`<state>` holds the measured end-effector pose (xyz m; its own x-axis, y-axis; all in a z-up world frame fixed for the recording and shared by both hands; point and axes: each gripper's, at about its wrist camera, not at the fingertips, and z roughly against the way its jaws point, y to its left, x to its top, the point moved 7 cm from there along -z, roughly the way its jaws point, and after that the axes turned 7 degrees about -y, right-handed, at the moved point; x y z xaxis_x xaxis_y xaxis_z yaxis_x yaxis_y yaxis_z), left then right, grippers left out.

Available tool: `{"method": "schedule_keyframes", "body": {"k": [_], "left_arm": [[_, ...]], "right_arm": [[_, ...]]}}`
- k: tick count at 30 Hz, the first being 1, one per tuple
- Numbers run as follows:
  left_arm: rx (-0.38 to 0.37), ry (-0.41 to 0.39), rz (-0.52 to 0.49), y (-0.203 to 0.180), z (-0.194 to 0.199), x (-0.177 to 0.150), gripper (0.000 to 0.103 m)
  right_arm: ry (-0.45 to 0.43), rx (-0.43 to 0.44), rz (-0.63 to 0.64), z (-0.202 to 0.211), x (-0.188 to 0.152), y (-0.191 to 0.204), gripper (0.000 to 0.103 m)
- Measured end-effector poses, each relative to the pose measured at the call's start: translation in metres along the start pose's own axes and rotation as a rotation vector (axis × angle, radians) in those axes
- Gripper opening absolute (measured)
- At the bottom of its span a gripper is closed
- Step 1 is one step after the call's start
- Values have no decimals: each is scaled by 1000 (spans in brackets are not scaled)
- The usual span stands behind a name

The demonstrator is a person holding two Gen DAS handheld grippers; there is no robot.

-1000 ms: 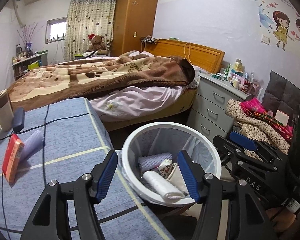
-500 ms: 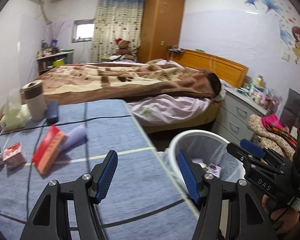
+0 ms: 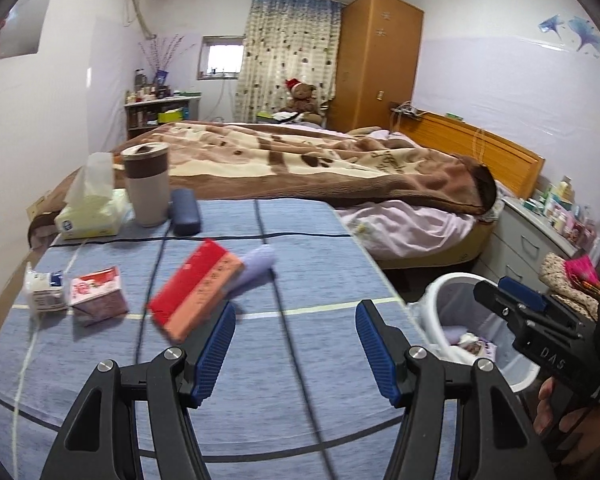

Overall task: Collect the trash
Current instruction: 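Move both open grippers from the bin back over the remaining trash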

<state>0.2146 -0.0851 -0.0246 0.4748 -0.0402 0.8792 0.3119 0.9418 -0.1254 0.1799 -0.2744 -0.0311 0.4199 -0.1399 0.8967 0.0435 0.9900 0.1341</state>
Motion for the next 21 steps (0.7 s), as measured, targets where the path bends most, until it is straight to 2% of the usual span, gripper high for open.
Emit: {"method": "schedule_keyframes", "body": {"k": [12,21], "left_arm": [[67,52,-9,65,-22,-6,62],[32,102,-79,82,-61,-9,66]], "right_arm": [[53,75,56,-44,6,46,59],[102,110,54,-79,8,65,59]]}}
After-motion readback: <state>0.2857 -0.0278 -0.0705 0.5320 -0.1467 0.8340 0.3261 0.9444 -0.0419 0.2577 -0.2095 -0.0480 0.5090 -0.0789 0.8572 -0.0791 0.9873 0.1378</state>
